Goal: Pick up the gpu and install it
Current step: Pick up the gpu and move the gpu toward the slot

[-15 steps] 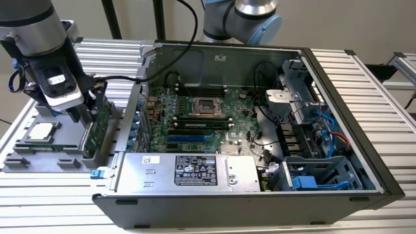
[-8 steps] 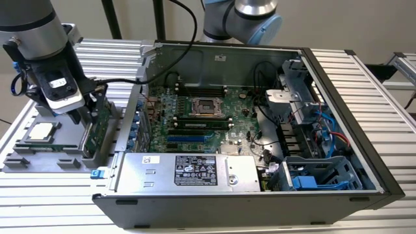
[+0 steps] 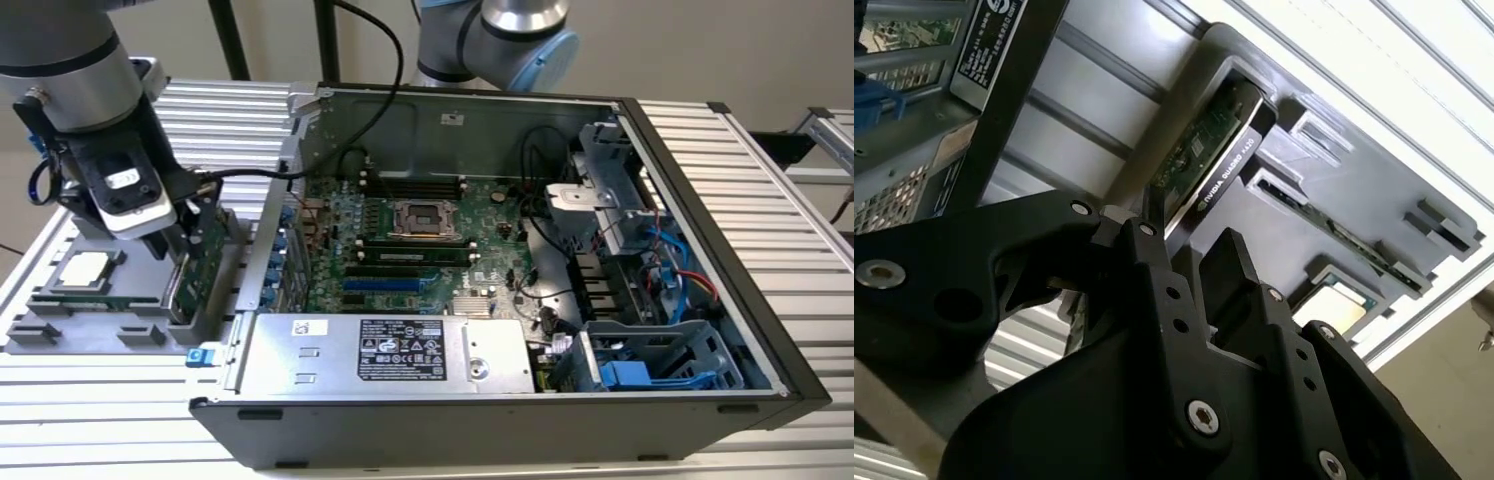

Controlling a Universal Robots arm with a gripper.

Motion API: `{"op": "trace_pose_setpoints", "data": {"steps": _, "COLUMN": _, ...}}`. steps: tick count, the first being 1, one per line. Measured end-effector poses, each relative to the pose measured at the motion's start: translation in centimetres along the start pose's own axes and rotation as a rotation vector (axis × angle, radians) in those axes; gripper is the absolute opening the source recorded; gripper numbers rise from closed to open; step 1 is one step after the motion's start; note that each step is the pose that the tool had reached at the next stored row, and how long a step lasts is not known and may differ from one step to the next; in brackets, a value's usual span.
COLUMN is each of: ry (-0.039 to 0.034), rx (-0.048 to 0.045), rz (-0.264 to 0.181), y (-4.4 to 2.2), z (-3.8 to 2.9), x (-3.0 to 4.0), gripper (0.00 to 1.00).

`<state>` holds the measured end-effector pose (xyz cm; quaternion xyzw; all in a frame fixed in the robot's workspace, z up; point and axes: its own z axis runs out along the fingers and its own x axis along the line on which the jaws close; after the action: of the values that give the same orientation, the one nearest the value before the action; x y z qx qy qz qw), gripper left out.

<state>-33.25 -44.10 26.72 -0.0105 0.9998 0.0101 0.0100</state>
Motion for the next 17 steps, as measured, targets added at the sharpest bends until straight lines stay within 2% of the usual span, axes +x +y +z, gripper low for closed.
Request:
{"op": "trace_pose_setpoints", "data": {"steps": 9, "ry": 0.0001, "rx": 0.002, "rz": 0.001, "y": -0.02, "z": 1.03, "x": 0.07, "gripper": 1.0}}
{"op": "trace_pose_setpoints", "data": {"steps": 17, "ry": -0.0006, "rx": 0.0031, "rz": 0.027, "y": -0.04, "z": 2.04, "x": 0.12, "gripper": 1.0}}
